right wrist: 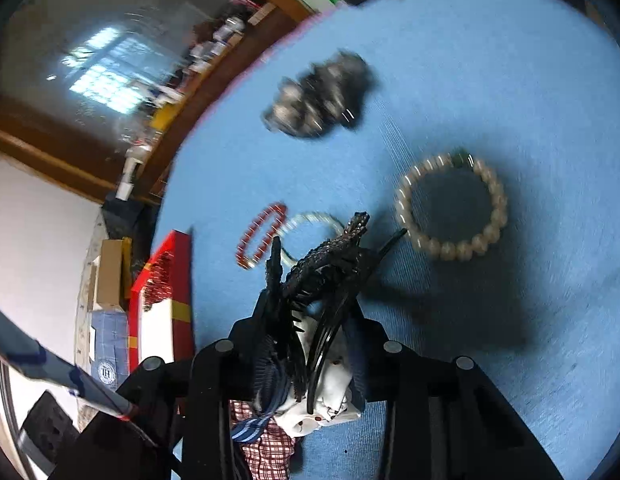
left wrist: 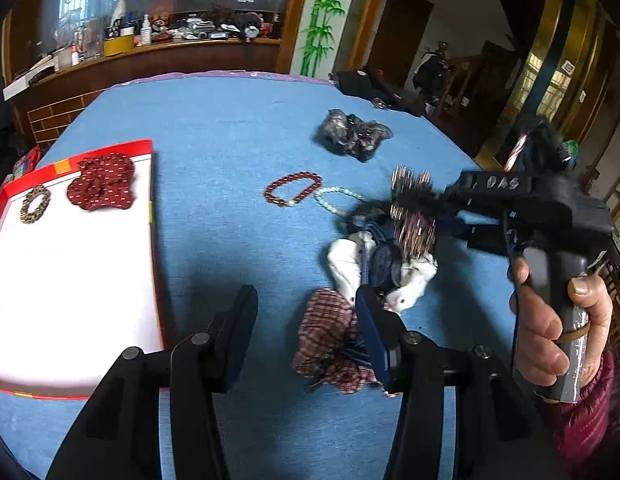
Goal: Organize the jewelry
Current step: 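Grasp the black hair claw clips with the right gripper while the left gripper reaches the pile, then lift the claw clips with the right gripper while the left gripper grasps the blue-striped watch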
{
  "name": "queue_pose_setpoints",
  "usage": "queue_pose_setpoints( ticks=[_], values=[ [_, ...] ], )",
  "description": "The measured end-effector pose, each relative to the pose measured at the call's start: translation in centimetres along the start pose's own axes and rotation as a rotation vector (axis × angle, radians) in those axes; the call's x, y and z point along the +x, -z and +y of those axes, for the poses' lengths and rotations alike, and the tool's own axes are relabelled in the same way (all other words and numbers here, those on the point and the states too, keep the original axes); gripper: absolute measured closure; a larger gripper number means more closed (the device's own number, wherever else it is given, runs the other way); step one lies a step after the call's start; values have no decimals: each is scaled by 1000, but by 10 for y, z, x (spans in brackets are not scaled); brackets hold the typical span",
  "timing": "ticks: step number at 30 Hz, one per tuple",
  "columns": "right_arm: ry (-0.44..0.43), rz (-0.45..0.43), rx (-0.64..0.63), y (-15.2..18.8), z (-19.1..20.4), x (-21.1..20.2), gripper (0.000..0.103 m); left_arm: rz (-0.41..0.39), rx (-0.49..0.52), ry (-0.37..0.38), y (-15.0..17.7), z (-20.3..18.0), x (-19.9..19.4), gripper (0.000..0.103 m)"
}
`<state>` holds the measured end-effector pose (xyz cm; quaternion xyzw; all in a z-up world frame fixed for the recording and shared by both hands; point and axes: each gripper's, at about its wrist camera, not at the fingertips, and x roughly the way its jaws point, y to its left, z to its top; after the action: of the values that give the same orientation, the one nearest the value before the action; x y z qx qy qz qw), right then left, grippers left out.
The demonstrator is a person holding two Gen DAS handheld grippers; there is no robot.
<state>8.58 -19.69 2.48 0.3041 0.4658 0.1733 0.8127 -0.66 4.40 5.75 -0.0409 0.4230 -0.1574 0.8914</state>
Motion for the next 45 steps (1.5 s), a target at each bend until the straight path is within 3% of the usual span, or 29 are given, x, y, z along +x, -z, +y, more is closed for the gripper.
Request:
queue_pose_setpoints(
  ticks=[3,10,13,14,26,34,39,45],
  values=[
    [-17,-83,-58,-1,4,-22,67,9,21,21,0,-10,4,54],
    [-85,-168,-47,-4,-1,-52,67,47,137,102,-2,-52,21,54],
    [-95,-211,-55,-3,1,-64,67,45,158,88,-9,-62,31,69],
    [-99,-212,-58,-2,1,-65,67,64,154,95,-12,-63,36,75],
    [-141,-195,-52,-2,-1,-65,66,119,162,50,-18,-69,72,83],
    [-145,-195,-55,-1,0,-65,66,158,138,76,-14,-57,83,77],
    [-142,-190,-61,-1,1,-63,66,133,135,63,-12,-57,84,87],
    [-143,-199,-75,1,3,-65,66,85,62,107,-13,-45,69,89]
  ],
)
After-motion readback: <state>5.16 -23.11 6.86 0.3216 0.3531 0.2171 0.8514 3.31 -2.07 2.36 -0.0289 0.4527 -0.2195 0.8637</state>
